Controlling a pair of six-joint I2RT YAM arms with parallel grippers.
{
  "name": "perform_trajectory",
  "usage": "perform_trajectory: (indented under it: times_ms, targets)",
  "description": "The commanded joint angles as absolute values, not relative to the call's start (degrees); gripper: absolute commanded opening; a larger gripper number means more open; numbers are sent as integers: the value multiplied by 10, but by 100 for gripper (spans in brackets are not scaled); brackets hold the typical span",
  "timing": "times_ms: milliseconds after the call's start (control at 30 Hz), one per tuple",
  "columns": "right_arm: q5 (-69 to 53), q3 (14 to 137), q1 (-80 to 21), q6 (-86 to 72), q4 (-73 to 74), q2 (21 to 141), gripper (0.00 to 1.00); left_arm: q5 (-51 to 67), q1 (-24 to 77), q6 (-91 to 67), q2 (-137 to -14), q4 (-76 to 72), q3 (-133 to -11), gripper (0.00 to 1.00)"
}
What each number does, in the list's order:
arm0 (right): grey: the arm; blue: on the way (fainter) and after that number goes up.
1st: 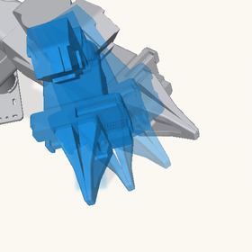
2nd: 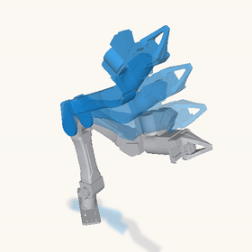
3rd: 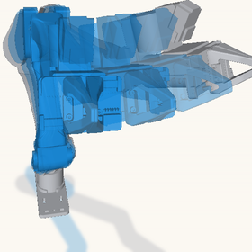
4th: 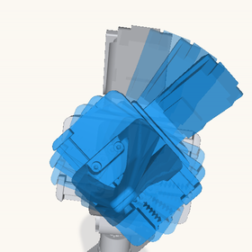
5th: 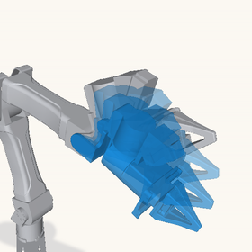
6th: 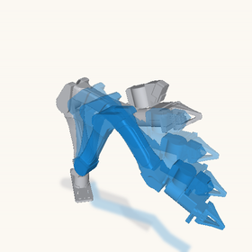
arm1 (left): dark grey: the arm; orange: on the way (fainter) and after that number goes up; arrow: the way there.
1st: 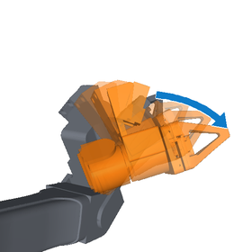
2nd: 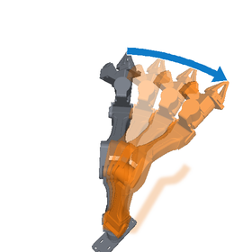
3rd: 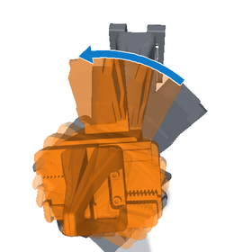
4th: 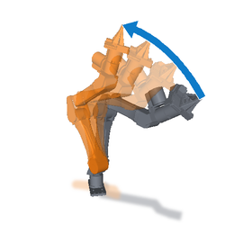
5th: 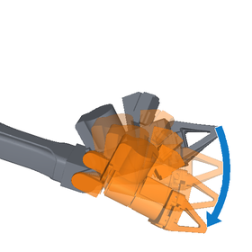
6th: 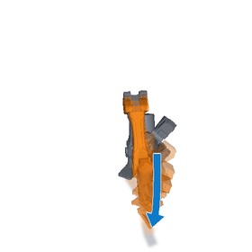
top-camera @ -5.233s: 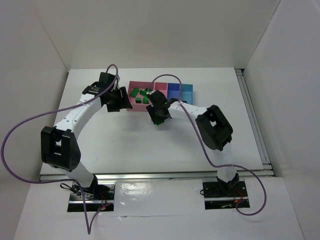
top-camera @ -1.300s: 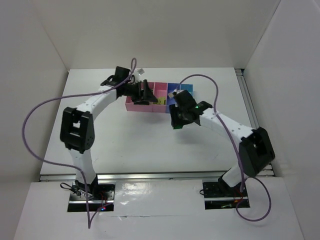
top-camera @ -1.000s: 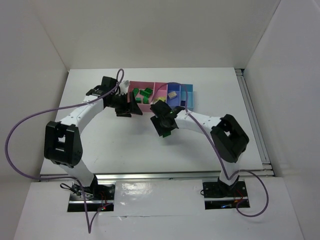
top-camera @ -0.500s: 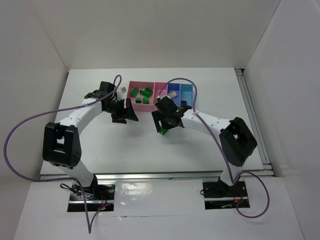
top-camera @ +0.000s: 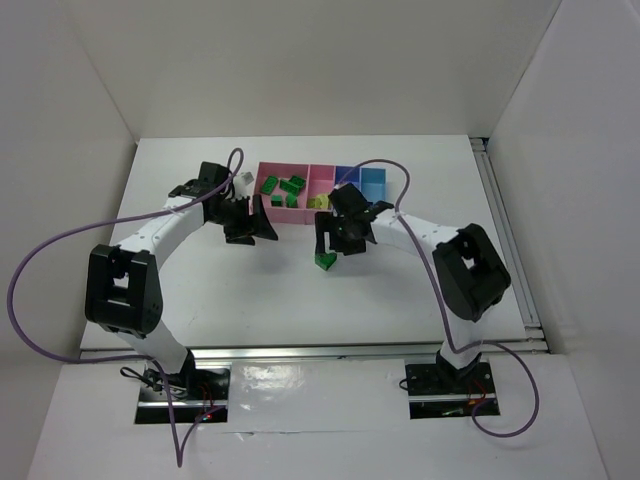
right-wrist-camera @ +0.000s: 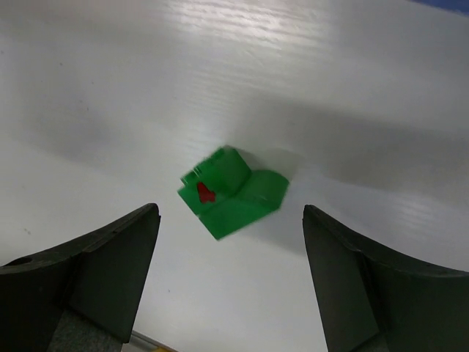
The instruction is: Sort the legos into containers by color
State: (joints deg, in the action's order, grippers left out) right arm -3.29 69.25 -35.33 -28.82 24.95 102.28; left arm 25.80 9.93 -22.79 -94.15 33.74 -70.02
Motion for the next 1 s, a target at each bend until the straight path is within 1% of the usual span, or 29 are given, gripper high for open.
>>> perform_trajectory:
  times_ms: [0, 100, 167, 267, 300, 400, 467, 500, 600, 833, 967]
  targets:
    - [-84, 747, -353, -259, 243, 1066, 86, 278, 104, -231, -947, 321, -717, 73]
    - [-118, 758, -371, -233, 237, 1086, 86, 278, 104, -231, -947, 321, -717, 73]
    - [-101, 765, -381, -225, 237, 1086, 86, 278, 104, -231, -947, 321, -717, 73]
    - [-46, 771, -399, -208, 252, 1086, 86, 278, 104, -231, -947, 321, -717, 73]
    - [-35, 776, -404, -201, 257, 1086, 88, 278, 104, -231, -947, 321, -717, 73]
    - [-27, 776, -418, -166, 252, 1086, 89, 278, 104, -231, -954, 321, -722, 73]
    - [-62, 781, -424, -145, 252, 1093, 89, 290, 104, -231, -966, 321, -722, 73]
    - [-109, 790, -424, -115, 252, 1099, 89, 290, 104, -231, -966, 321, -728, 73]
    - [-129, 796, -439, -91, 258, 1105, 84, 290, 104, -231, -971, 326, -728, 73]
    - [24, 811, -451, -104, 266, 1100, 84, 245, 98, -250, -966, 337, -722, 73]
    - [37, 851, -456, -110, 279, 1142, 84, 233, 93, -255, -955, 331, -722, 73]
